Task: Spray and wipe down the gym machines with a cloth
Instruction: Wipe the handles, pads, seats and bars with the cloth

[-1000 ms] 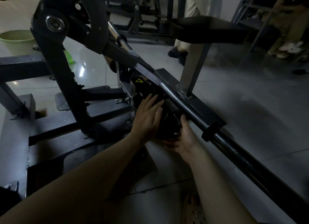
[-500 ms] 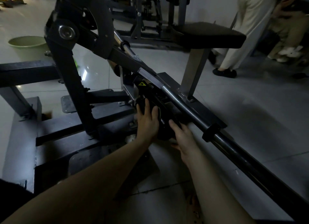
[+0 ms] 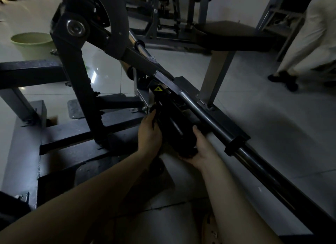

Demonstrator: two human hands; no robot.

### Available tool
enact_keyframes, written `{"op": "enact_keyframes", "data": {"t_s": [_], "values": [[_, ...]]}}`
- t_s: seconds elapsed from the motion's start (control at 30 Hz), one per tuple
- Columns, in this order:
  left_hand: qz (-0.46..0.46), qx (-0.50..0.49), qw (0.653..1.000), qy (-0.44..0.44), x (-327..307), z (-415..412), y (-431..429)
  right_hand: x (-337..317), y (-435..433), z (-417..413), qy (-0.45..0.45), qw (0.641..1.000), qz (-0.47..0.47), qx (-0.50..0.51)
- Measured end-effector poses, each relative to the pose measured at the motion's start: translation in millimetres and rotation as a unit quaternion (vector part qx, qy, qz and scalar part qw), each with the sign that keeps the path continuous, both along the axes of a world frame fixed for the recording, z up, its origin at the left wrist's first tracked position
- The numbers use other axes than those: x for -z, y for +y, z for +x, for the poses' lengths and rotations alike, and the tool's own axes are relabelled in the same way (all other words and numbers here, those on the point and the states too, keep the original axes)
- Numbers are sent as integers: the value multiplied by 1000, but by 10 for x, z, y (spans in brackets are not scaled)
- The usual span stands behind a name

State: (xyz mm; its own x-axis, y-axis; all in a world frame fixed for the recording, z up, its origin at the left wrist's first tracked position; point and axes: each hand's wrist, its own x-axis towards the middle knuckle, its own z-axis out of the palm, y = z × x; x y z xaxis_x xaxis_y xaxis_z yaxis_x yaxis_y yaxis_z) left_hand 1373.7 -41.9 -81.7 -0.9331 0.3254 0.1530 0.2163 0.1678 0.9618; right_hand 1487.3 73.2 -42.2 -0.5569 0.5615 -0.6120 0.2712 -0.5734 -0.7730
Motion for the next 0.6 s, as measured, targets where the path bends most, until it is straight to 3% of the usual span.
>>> {"op": "enact_keyframes", "data": {"t_s": [0.17,0.27,0.37,0.53,0.6], "values": [[-67,46,992,94,-108,-219,107,36,101,29,44,993,-105,-20],[-105,103,984,104,-32,-373,180,71,124,25,28,995,-93,-33],[-106,101,982,119,12,-231,302,116,168,25,14,995,-79,-54],[-158,192,919,305,-4,189,278,79,228,32,-6,995,-64,-79],[-177,229,896,337,-29,160,198,64,230,36,-2,995,-64,-82]]}}
